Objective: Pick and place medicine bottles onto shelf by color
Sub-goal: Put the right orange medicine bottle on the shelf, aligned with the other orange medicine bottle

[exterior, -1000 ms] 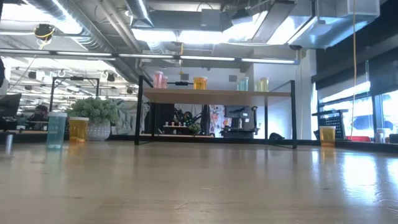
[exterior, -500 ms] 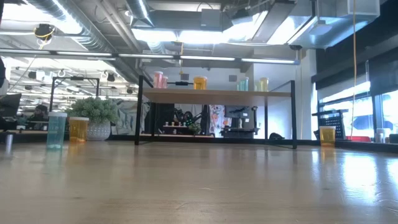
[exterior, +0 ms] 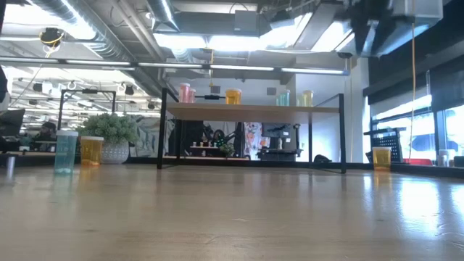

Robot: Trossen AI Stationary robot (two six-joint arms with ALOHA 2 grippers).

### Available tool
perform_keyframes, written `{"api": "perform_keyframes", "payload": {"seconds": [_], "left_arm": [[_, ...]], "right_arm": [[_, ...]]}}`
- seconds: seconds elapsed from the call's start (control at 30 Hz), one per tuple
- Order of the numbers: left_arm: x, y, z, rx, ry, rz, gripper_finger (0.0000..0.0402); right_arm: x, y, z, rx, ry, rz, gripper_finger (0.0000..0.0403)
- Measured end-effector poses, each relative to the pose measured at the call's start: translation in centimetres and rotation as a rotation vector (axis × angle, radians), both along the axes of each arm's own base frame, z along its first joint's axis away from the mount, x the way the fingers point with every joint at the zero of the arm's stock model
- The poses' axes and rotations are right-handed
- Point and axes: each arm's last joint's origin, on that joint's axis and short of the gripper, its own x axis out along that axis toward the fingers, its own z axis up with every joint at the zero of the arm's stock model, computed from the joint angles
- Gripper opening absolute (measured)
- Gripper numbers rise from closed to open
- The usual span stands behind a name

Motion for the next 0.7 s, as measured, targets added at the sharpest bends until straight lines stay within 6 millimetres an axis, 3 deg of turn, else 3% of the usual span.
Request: {"api": "perform_keyframes", "payload": {"seconds": [0.37, 0.7], "left_arm": [[-0.2, 1.3, 0.0, 0.012, 0.011, 0.033, 0.0147], [-0.5, 4.0, 0.2, 0.117, 0.048, 0.086, 0.0147]], "right_arm": [[-0.3, -5.9, -6.2, 0.180, 0.006, -0.098, 0.0191], [-0.3, -6.9, -8.2, 0.232, -0.092, -0.282, 0.0191]]}}
